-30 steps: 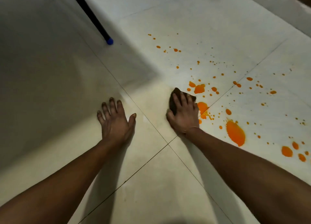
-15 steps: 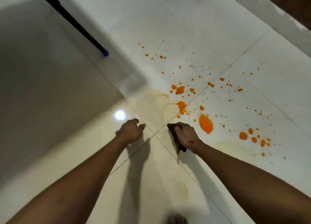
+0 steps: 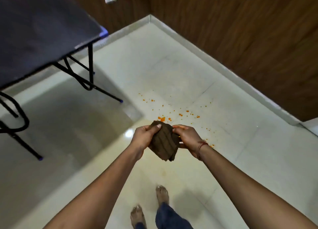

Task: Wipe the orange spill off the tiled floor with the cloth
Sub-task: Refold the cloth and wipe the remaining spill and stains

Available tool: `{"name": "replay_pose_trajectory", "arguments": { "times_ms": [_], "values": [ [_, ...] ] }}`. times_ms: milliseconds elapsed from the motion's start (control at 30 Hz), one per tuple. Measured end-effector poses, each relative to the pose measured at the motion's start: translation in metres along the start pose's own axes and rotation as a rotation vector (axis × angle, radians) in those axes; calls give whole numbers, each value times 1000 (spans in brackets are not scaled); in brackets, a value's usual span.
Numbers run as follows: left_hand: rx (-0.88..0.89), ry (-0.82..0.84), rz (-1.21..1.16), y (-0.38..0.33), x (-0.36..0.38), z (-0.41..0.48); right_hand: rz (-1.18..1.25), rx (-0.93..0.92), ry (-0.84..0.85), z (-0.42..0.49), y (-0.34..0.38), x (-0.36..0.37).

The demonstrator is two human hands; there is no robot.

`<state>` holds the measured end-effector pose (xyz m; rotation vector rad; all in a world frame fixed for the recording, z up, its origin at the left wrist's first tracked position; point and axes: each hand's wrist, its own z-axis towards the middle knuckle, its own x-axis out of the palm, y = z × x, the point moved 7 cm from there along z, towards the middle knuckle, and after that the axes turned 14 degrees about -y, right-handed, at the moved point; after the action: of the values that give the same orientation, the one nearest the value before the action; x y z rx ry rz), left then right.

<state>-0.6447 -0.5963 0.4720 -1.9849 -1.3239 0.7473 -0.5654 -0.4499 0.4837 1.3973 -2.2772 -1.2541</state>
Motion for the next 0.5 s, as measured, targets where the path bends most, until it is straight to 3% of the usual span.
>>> {"name": "replay_pose_trajectory", "arguments": {
  "times_ms": [100, 200, 367, 500],
  "values": [
    [52, -72, -90, -42, 1, -52, 20, -146, -11, -53, 48, -38],
    [-10, -114, -194, -67, 16, -97, -116, -388, -59, -91, 85, -81],
    [-239, -216, -418, -72, 60, -134, -337, -634, 325, -122, 95, -103],
    [-236, -250, -540, -73, 98, -163, -369, -835, 256, -112, 106, -142]
  ]
}}
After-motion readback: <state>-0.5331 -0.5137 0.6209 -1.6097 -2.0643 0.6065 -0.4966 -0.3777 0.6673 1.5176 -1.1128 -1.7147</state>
